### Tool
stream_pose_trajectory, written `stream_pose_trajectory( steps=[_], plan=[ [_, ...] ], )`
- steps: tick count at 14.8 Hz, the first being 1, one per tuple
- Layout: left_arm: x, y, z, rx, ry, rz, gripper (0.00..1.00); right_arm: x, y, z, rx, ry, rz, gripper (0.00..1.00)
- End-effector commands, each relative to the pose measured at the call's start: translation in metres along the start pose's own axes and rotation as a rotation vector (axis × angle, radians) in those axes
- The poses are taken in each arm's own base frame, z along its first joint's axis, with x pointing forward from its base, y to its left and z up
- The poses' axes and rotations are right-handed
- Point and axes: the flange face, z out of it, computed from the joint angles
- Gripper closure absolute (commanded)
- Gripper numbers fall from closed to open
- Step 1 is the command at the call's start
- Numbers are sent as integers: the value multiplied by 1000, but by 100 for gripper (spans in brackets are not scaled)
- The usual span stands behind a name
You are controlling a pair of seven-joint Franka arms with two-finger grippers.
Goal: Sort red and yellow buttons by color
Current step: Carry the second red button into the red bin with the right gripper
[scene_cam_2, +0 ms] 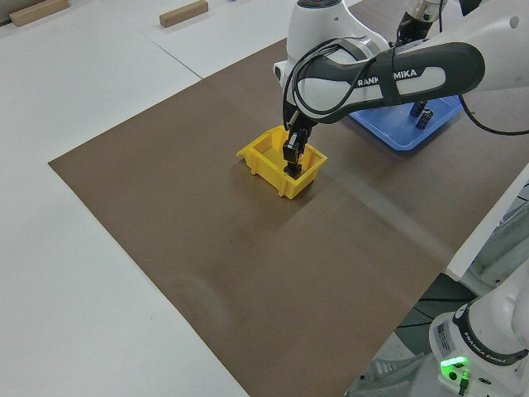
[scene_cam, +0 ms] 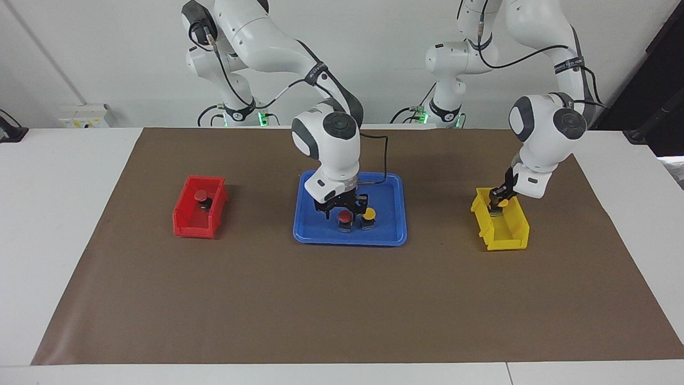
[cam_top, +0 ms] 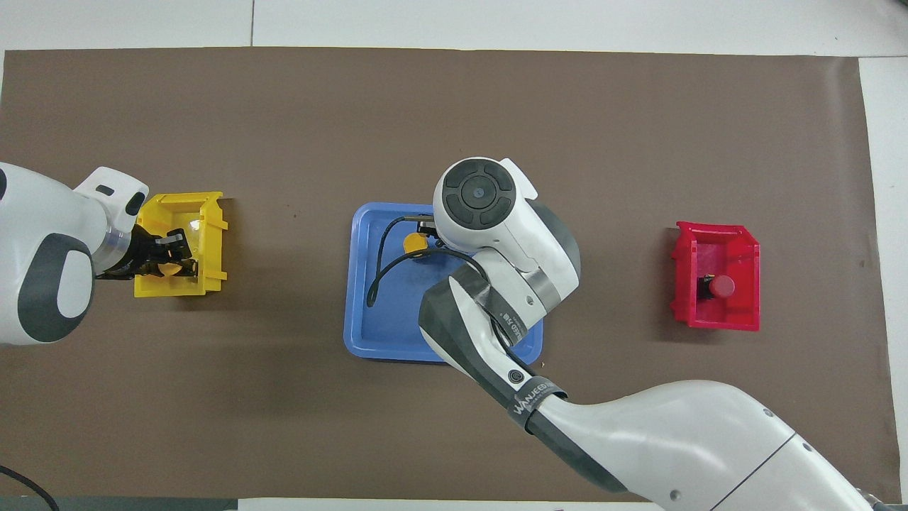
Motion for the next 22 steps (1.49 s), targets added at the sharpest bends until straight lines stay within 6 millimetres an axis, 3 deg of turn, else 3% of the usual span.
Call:
stream_pose_trajectory(
  steps=[1, 2, 3, 8, 12, 15, 16, 17, 19, 21, 22],
  plan=[
    [-7, 1, 0, -2, 16, 8, 79, -5, 3, -2, 5, 28, 0, 23],
    [-7, 0, 0, -2, 16, 8, 54, -5, 2, -3, 12, 35, 0, 25],
    [-7, 1, 1, -1, 13, 10, 46, -4, 2, -2, 15, 37, 0, 27],
    [-5, -3, 0, -2, 14, 4, 46, -7, 2, 0, 11, 32, -12, 35],
    [6, 4, -11, -3, 21, 3, 46, -10, 2, 2, 7, 28, -16, 35],
    [25, 8, -56, 13, -16, 2, 45, -12, 3, 3, 10, 32, -18, 36],
    [29, 10, -77, 16, -18, 4, 26, -11, 3, 3, 9, 32, -18, 43],
    [28, 19, -97, 21, -6, 22, 0, -11, 3, 2, 12, 34, -17, 50],
    [22, 21, -141, 31, 2, 43, 0, -11, 1, 2, 23, 39, -15, 65],
    [12, 15, -185, 62, 7, 192, 0, -8, 1, -1, 25, 44, -15, 79],
    [6, 14, -207, 63, 5, 277, 0, -6, 1, -5, 22, 43, -13, 81]
  ],
)
